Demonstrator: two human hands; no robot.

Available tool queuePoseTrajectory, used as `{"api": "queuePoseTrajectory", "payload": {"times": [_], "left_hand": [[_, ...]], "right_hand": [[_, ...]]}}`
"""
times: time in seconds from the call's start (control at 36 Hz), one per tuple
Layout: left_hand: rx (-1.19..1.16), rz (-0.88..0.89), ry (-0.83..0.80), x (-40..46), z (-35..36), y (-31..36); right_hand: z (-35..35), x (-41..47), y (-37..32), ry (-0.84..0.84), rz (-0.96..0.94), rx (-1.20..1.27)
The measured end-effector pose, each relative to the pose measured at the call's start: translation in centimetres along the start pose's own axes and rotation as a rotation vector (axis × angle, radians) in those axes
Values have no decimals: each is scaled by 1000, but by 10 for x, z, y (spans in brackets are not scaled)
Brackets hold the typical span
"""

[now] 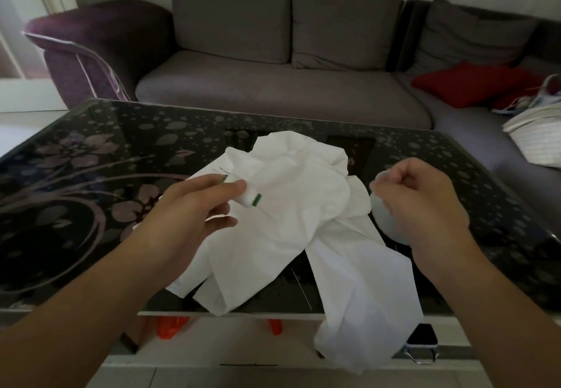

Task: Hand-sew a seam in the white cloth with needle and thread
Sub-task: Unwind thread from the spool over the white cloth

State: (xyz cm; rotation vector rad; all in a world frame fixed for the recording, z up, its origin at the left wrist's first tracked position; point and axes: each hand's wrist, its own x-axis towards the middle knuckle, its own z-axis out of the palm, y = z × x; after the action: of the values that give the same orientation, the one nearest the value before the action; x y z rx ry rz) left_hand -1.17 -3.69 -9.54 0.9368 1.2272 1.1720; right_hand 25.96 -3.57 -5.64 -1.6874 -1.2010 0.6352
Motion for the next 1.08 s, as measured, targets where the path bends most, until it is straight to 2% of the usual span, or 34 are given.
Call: {"api": "queuePoseTrajectory", "payload": {"times": [0.06, 0.11, 0.25, 0.33, 0.47, 0.56, 0.64, 0.81, 0.89, 1.08], "left_hand": [[-19, 10, -105, -6, 6, 3], [-21, 20, -180, -11, 11, 5], [-12, 41, -264, -20, 16, 4], [40, 74, -294, -24, 18, 3], [84, 79, -261, -27, 24, 4], [124, 89, -184, -26, 26, 4], [114, 51, -132, -24, 25, 4], [-149, -60, -184, -21, 23, 7], [-107, -81, -177, -19, 19, 5], [29, -130, -50, -9, 15, -2]], "right_hand": [[3, -7, -4, -78, -54, 48], [9, -16, -10, -228, -104, 84], [31, -35, -8, -624, -181, 102], [43, -41, -4, -725, -174, 47], [49, -40, -3, -684, -134, -50], [42, -36, -6, -680, -136, -40], [33, -31, -3, -678, -103, 68], [25, -20, 3, -628, -31, 247], [23, -15, 3, -529, 44, 374], [13, -9, 2, -426, 29, 482]]}}
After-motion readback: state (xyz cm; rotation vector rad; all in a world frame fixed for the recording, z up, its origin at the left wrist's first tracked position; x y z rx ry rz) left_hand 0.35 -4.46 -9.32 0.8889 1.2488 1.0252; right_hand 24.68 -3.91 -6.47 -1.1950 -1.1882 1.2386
